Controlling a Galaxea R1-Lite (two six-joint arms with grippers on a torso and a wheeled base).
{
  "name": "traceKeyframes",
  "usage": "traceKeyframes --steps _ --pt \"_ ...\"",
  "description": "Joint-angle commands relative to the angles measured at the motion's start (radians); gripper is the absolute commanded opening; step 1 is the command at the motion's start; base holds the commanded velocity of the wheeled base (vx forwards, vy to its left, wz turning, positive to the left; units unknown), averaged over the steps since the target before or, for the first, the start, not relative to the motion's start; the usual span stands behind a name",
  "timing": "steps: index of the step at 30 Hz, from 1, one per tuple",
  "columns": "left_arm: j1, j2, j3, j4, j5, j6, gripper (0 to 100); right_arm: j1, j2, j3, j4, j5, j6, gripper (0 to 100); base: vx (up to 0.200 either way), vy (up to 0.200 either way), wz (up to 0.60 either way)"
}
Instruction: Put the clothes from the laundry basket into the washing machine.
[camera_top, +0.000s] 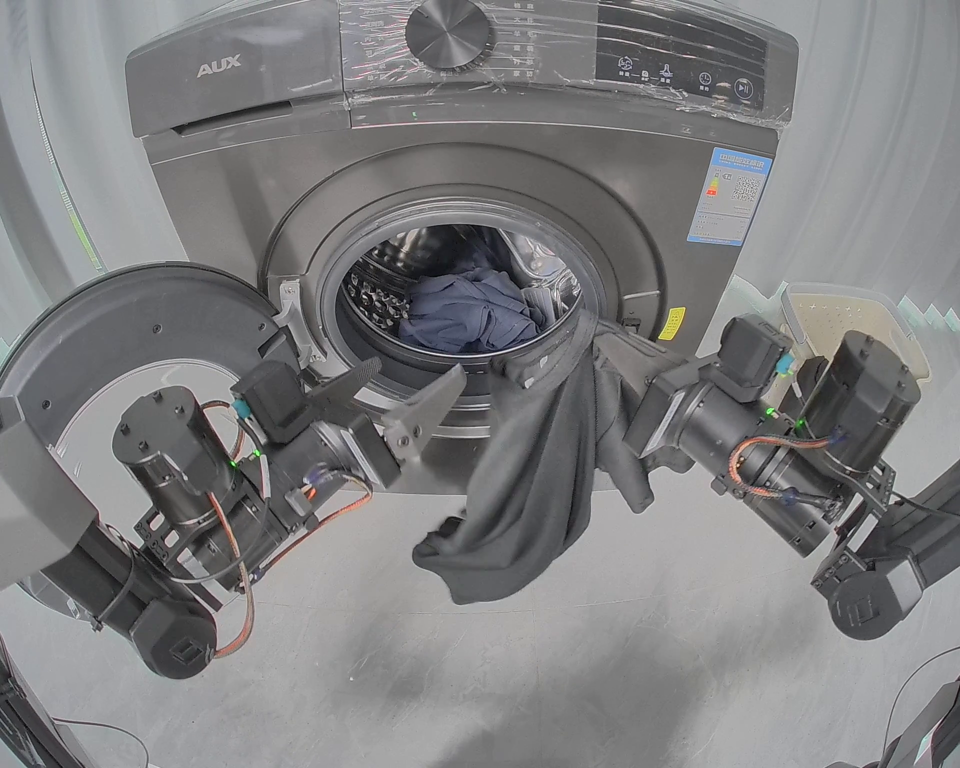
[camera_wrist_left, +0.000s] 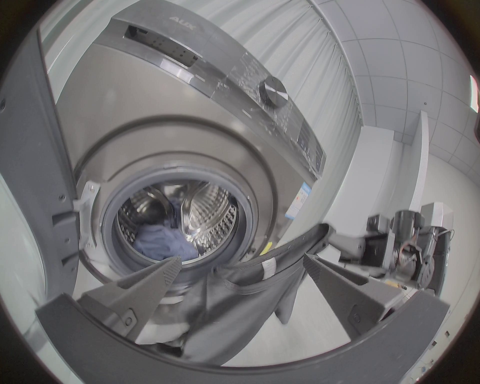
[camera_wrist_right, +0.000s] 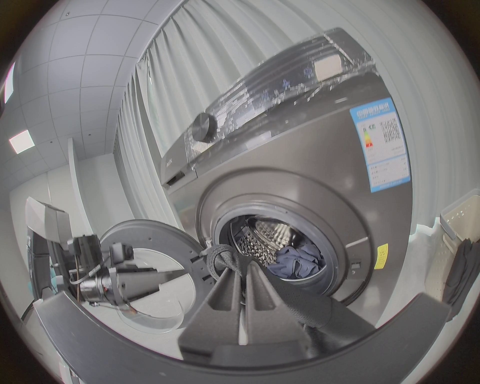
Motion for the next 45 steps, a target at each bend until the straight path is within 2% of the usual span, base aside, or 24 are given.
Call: traceKeyframes --steps 1,15,18,20,22,32,45 --pt "-0.049 -0.002 0.101 0.001 0.002 0.003 100 -0.014 -0.080 0.021 -0.007 0.015 0.001 0 0.000 0.000 0.00" --pt "-0.040 0.138 0.091 0.002 0.005 0.015 100 -0.014 -0.092 0.047 -0.013 0.017 0.002 0 0.000 0.000 0.00" --pt "-0.041 0.168 0.091 0.002 0.005 0.042 100 -0.014 -0.092 0.046 -0.013 0.017 0.004 0 0.000 0.000 0.00" --pt "-0.040 0.215 0.083 0.002 0.005 0.080 100 -0.014 -0.092 0.043 -0.013 0.017 0.004 0 0.000 0.000 0.00" --pt "-0.038 0.248 0.069 0.002 0.005 0.088 100 -0.014 -0.094 0.040 -0.013 0.017 0.004 0 0.000 0.000 0.00" --pt "0.003 0.383 -0.115 0.002 0.003 0.100 100 0.003 -0.103 0.038 -0.013 0.018 0.005 0 0.000 0.000 0.00" --pt "0.000 0.465 -0.290 0.002 -0.015 0.097 100 0.009 -0.097 0.047 -0.013 0.018 0.005 0 0.000 0.000 0.00"
